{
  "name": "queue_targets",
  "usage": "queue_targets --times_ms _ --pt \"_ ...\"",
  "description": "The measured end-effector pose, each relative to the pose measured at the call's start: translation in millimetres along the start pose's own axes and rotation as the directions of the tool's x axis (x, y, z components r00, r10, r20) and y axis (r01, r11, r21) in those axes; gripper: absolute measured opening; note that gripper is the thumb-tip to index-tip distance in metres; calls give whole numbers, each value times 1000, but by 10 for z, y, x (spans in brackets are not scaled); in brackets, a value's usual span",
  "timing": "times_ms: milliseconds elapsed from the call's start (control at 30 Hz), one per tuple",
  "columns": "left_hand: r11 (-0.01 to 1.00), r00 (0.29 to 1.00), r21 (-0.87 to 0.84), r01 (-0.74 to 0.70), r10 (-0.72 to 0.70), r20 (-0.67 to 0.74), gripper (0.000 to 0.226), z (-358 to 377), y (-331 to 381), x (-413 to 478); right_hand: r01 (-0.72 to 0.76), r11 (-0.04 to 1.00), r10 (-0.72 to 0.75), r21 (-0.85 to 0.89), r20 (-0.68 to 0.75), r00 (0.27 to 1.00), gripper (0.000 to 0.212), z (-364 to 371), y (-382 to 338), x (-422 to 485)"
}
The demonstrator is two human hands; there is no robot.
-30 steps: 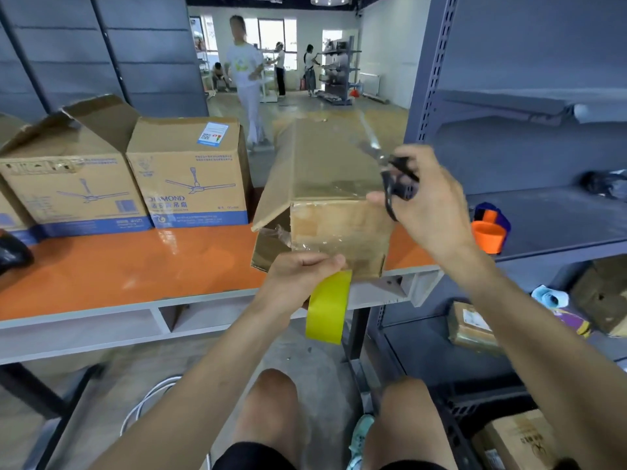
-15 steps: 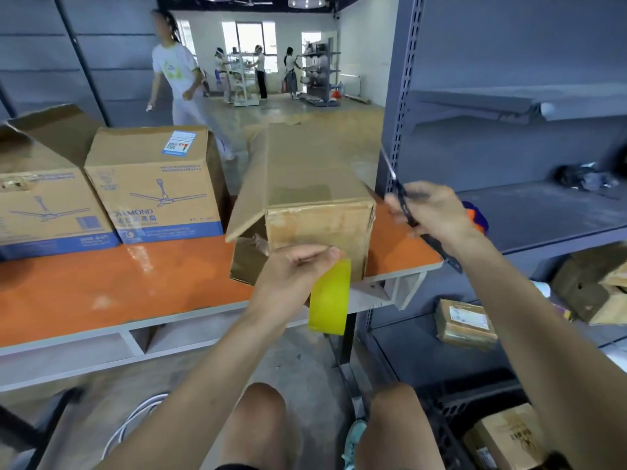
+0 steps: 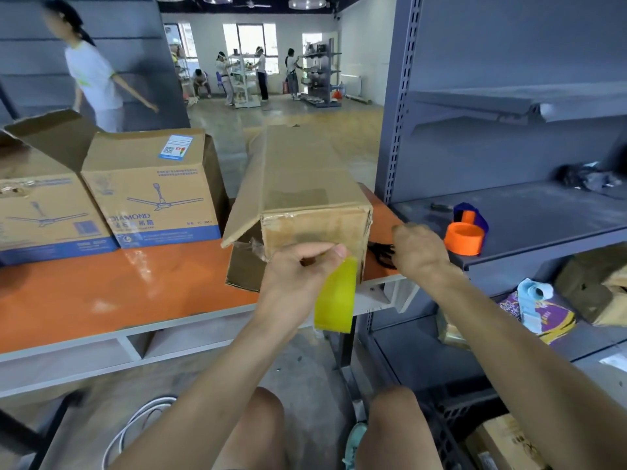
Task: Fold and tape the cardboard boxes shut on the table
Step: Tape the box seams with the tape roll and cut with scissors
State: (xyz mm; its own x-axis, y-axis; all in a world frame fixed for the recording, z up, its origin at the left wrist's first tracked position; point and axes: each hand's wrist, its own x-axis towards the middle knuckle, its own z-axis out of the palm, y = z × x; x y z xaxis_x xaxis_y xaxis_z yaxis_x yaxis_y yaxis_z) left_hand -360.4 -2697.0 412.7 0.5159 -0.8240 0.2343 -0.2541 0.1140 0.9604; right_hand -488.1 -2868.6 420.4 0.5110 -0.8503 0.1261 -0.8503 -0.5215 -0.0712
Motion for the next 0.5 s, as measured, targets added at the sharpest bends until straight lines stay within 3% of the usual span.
queue_targets --times_ms 100,167,233,300,333,400,500 --pt "997 997 -13 -71 71 -21 19 67 65 -5 53 946 0 320 -164 986 29 -100 90 -336" --pt "993 993 15 -113 113 -24 12 154 122 4 113 790 -6 603 -176 984 14 -137 66 -668" --pt "992 992 -22 -123 123 1 12 270 187 16 158 637 -39 755 -174 984 33 -223 -34 -944" --pt "992 994 -70 -109 109 -3 19 376 256 38 188 588 -81 787 -173 982 50 -261 -100 -1054" --pt "992 994 -72 -105 105 -5 19 414 287 59 202 586 -89 784 -186 979 48 -270 -121 -1061" --pt "991 992 -49 -125 126 4 19 450 341 117 203 562 -69 802 -199 977 44 -275 -122 -1042" --pt "987 986 -6 -162 162 47 17 437 423 207 189 556 7 809 -232 973 64 -308 -114 -1024"
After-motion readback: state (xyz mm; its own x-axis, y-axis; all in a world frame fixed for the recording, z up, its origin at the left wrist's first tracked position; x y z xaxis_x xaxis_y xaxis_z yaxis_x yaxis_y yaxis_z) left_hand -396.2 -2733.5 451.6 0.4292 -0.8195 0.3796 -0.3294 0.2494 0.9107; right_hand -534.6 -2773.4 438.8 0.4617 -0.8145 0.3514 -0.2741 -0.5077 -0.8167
